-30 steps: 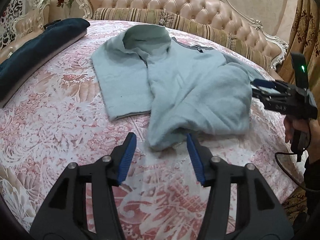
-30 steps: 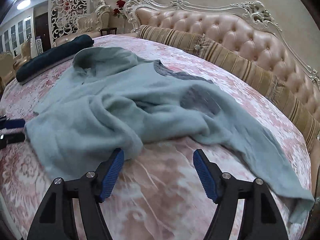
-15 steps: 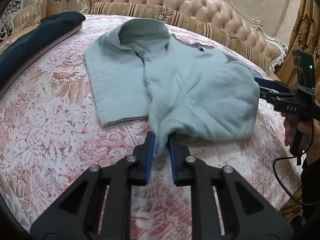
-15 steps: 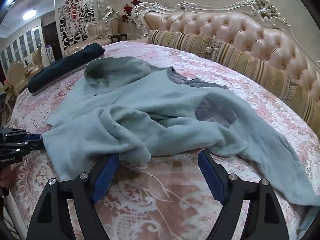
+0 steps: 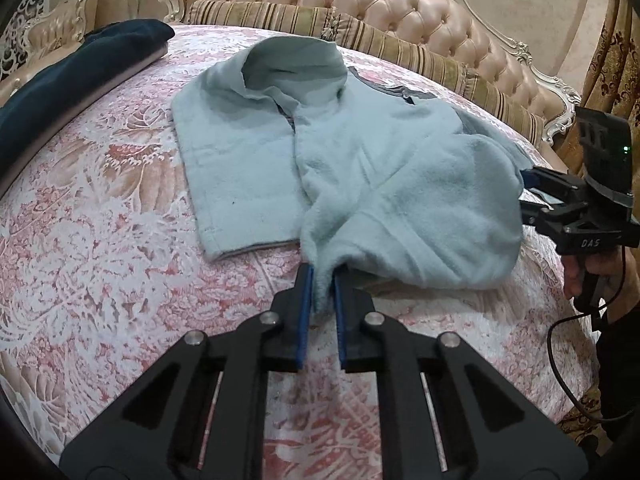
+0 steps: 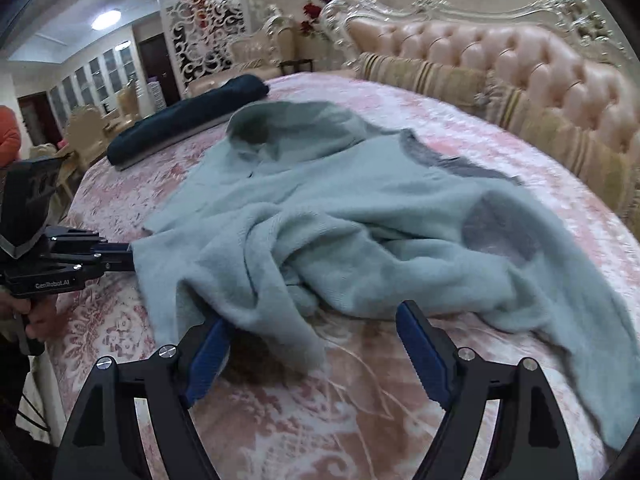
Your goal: Fold clothes
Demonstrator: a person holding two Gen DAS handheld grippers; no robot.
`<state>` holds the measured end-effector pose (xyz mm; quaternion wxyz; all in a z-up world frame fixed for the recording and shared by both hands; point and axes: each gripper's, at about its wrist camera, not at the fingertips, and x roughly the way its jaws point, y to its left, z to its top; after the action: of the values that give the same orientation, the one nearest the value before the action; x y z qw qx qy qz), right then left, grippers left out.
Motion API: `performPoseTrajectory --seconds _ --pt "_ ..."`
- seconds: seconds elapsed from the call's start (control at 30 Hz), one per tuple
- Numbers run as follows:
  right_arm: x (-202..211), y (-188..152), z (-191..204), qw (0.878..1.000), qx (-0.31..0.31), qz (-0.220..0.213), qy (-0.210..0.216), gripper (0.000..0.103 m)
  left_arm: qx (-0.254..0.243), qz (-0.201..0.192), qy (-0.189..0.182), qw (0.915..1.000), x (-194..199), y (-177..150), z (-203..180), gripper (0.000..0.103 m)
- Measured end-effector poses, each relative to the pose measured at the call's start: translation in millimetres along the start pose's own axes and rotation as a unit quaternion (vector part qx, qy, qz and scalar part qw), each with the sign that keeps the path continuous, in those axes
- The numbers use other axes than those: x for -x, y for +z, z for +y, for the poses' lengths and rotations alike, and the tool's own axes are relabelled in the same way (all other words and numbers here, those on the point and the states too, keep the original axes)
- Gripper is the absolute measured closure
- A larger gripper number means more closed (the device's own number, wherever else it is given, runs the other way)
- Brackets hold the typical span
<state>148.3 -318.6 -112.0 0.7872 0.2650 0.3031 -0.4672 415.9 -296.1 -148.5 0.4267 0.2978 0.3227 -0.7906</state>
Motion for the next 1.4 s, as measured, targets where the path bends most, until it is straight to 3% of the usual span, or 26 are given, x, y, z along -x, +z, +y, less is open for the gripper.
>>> performPoseTrajectory --seconds 0.03,0.07,0.17,0.43,0.6,0.7,0.83,0.93,0.97,1.07,1.23,1.3,1.4 --pt "1 0 2 1.0 0.0 -0.002 0.004 0.063 0.001 0.0 0.0 1.0 1 0 0 0.09" --pt "3 -1 5 1.0 0.0 -0.005 0.004 0.083 0.0 -0.002 0.0 1.0 3 0 -1 0.09" --pt "14 -5 18 1.0 0.008 -0.012 -0.008 0.092 -0.003 -0.008 -0.005 0.9999 12 1 -4 0.09" --pt "80 -30 47 0.997 0.003 -0.036 -0.062 0.095 -0.019 -0.03 -0.038 0.9986 52 5 -24 0.091" --pt "131 -55 70 0.996 -0.015 -0.044 -0.079 0.095 -0.012 -0.021 -0.071 0.9972 68 -4 -28 0.091" --pt "147 -77 76 0.995 -0.042 -0.034 -0.079 0.095 -0.009 -0.012 -0.058 0.9982 64 -12 -27 0.088" --pt "140 -112 70 0.993 -0.089 -0.002 -0.079 0.095 -0.016 -0.003 -0.046 0.9988 60 -27 -29 0.073" --pt "136 -129 63 0.99 -0.121 0.009 -0.078 0.095 -0.024 0.003 -0.039 0.9989 59 -39 -31 0.051" --pt "138 -132 60 0.989 -0.128 0.006 -0.076 0.095 -0.026 0.005 -0.038 0.9989 59 -44 -30 0.048" --pt "143 -130 58 0.988 -0.133 -0.002 -0.082 0.095 -0.031 0.008 -0.035 0.9989 59 -59 -27 0.048" --pt "136 -119 56 0.988 -0.121 0.003 -0.096 0.095 -0.079 -0.007 -0.018 0.9966 42 -60 -44 0.049" --pt "133 -117 50 0.987 -0.122 0.003 -0.101 0.095 -0.092 -0.004 -0.037 0.995 33 -54 -47 0.051" --pt "127 -114 37 0.986 -0.124 0.005 -0.11 0.095 -0.113 0.008 -0.066 0.9913 16 -40 -53 0.073"
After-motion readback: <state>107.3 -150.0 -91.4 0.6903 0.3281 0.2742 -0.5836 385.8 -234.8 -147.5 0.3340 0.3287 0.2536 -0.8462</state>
